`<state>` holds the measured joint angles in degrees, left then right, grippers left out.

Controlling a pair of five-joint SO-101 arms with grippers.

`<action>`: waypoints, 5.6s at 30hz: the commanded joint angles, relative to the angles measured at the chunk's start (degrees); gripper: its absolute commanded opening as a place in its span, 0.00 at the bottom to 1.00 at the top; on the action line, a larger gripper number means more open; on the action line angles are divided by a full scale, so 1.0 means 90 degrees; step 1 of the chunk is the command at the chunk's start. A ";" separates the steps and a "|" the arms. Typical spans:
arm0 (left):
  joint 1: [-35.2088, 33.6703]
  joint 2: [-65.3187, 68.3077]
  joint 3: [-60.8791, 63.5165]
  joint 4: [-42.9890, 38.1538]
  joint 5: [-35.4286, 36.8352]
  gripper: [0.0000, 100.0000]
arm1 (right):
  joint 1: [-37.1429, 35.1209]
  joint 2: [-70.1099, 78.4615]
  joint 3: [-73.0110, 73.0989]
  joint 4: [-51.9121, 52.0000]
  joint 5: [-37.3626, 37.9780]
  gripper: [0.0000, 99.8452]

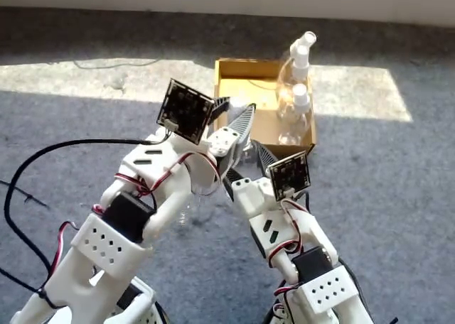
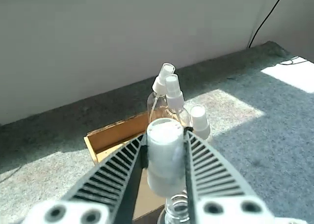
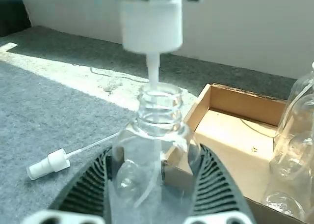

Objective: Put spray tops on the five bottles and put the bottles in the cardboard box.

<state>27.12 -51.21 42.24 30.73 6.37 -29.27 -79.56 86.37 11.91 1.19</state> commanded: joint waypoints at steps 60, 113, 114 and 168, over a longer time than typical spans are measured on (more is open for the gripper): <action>-0.1011 -0.1548 -0.1343 0.2315 -0.1201 0.16 | 0.0523 0.0063 -0.0366 0.0005 0.0225 0.00; -0.0230 -0.2291 0.3053 0.0488 -0.1485 0.23 | 0.0659 0.2203 -0.3346 0.1128 0.0410 0.00; -0.0239 -0.2291 0.3101 0.0488 -0.1485 0.23 | 0.0786 0.2691 -0.3717 0.1021 0.0420 0.00; -0.3287 -0.2232 0.3844 -0.0527 -0.1475 0.23 | 0.1294 1.2518 -1.1824 0.0278 -0.0313 0.00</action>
<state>-2.15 -70.81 77.23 27.21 -6.73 -18.11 33.93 -16.84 15.43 -1.10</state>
